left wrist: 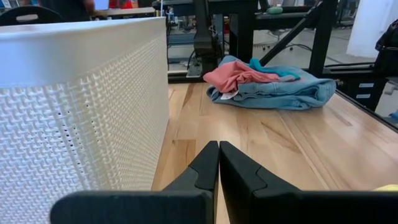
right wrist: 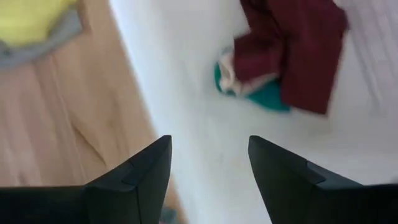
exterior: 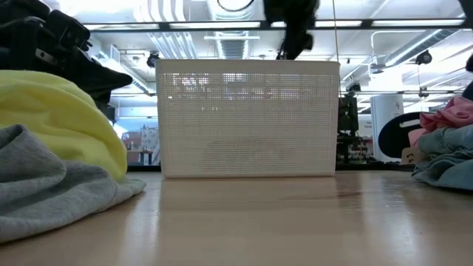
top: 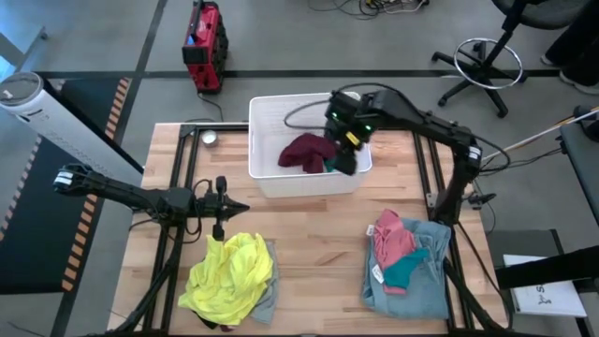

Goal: Sort clothes
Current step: Put the blue sock into the white laundry bin

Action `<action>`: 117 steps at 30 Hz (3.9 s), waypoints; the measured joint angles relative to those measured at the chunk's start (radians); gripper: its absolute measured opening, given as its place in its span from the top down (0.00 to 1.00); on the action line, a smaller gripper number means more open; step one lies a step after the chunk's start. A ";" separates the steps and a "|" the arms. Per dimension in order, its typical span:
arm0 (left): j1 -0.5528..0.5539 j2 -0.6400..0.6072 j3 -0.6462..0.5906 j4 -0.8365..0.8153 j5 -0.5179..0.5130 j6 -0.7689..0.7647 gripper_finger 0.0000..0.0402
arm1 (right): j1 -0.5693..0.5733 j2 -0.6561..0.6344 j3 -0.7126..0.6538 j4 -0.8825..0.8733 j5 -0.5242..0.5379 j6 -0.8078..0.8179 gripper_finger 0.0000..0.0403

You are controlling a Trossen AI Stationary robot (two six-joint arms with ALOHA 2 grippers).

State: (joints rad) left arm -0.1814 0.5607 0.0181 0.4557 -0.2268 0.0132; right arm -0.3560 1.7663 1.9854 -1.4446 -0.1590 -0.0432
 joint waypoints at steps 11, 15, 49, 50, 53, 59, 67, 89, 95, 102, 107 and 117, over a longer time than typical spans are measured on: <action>0.000 0.009 0.000 0.015 0.000 -0.004 1.00 | 0.312 -0.206 -0.024 -0.107 0.160 0.223 0.40; 0.000 0.009 0.000 0.015 0.000 -0.006 1.00 | 0.462 -0.270 -0.093 -0.110 0.169 0.324 0.38; 0.000 0.009 0.000 0.016 0.000 -0.005 1.00 | 0.862 -0.355 -1.080 0.441 -0.237 0.701 0.46; 0.000 0.009 0.000 0.016 0.000 -0.004 1.00 | 0.862 -0.355 -1.087 0.457 -0.260 0.705 0.48; 0.000 0.009 0.000 0.016 0.000 -0.004 1.00 | 0.862 -0.355 -1.092 0.479 -0.294 0.718 0.58; 0.000 0.009 0.000 0.016 0.000 -0.004 1.00 | 0.862 -0.355 -1.075 0.503 -0.294 0.654 0.95; 0.000 0.009 0.000 0.016 0.000 -0.004 1.00 | 0.859 -0.355 -1.019 0.507 -0.308 0.643 0.99; 0.000 0.009 0.000 0.019 0.000 0.002 1.00 | 0.656 -0.349 -0.313 0.507 0.663 0.101 1.00; 0.000 0.009 0.000 0.024 0.000 0.005 1.00 | 0.477 -0.349 -0.250 0.721 0.703 -0.092 1.00; 0.000 0.009 0.000 0.024 0.000 0.005 1.00 | 0.242 -0.297 -0.255 0.854 0.497 -0.139 1.00; 0.000 0.009 0.000 0.024 0.000 0.005 1.00 | 0.134 -0.190 -0.255 0.919 0.492 -0.131 1.00; 0.000 0.011 0.000 0.019 0.000 0.005 1.00 | 0.096 0.011 -0.166 0.892 0.343 -0.059 0.93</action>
State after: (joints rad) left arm -0.1818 0.5713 0.0181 0.4749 -0.2268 0.0186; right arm -0.2600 1.7768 1.8195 -0.5528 0.1841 -0.1021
